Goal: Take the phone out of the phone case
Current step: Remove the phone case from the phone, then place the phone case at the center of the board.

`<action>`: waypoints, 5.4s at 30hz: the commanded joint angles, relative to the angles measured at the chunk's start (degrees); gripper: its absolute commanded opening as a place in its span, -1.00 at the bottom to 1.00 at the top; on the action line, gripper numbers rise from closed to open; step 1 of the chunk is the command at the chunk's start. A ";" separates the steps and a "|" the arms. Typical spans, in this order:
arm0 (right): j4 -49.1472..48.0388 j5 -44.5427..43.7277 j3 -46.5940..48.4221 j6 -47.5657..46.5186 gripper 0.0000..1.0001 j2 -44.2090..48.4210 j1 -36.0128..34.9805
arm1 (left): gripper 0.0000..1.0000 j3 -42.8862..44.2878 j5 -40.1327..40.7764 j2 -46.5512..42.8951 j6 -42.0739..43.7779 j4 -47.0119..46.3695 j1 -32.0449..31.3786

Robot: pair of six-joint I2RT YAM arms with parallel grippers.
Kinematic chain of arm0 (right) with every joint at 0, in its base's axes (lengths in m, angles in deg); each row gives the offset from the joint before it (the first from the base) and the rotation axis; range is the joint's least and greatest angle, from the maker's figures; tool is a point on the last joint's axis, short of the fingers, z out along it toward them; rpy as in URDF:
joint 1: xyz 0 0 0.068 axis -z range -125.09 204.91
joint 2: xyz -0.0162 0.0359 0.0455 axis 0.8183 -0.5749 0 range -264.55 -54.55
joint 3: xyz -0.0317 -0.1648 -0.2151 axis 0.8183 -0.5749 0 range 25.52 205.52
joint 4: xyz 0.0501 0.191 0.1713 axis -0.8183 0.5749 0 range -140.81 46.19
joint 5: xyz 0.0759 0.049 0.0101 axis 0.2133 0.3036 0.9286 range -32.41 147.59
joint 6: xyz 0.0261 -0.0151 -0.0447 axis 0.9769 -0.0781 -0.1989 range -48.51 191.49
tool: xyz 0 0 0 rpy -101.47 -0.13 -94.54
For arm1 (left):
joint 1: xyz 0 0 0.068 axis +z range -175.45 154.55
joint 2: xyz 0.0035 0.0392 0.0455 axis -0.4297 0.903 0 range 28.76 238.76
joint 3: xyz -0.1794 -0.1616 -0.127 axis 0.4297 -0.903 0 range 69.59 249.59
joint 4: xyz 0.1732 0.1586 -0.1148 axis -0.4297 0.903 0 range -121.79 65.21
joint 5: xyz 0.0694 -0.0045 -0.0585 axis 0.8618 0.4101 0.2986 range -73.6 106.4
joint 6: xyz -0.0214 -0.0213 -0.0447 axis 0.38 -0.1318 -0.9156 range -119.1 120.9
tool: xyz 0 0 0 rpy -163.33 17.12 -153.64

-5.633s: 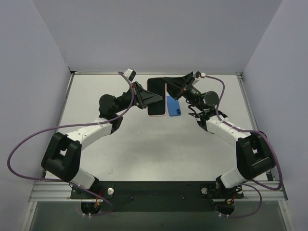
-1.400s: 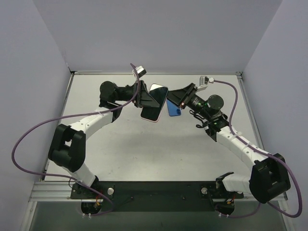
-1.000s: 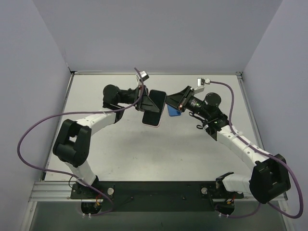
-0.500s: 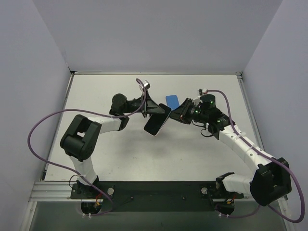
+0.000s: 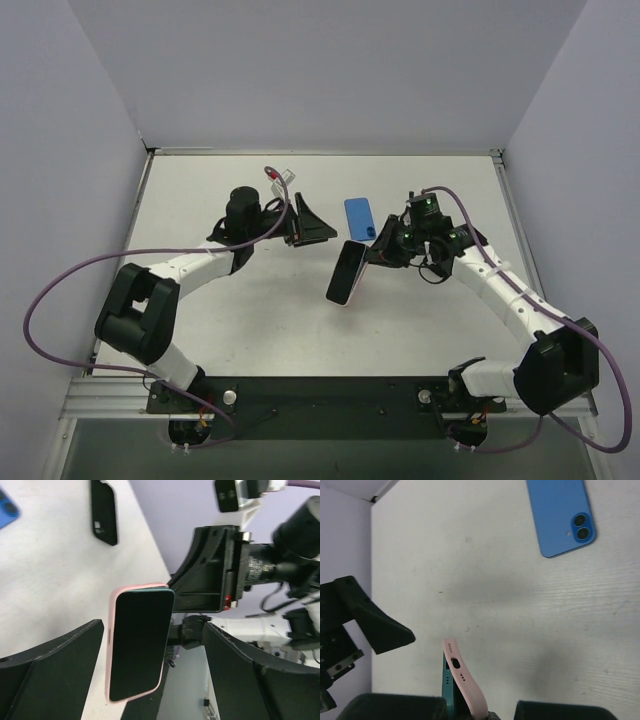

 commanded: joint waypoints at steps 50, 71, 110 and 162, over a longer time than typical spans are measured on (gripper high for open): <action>21.30 -20.79 12.02 -9.53 -0.72 -35.39 -21.29 | 0.74 -2.90 16.36 -2.67 7.92 29.00 0.33; 17.00 -21.93 6.57 -9.18 -0.70 -39.44 -21.56 | 0.61 -9.22 22.60 2.52 -10.79 17.51 -5.47; 16.29 -22.45 8.68 -9.09 -0.64 -36.28 -21.12 | -0.41 6.59 25.58 12.54 -13.45 42.17 -11.35; 16.29 -31.51 10.09 -9.17 -1.00 -24.77 -7.42 | -1.00 6.07 22.69 1.47 -0.53 54.75 -4.77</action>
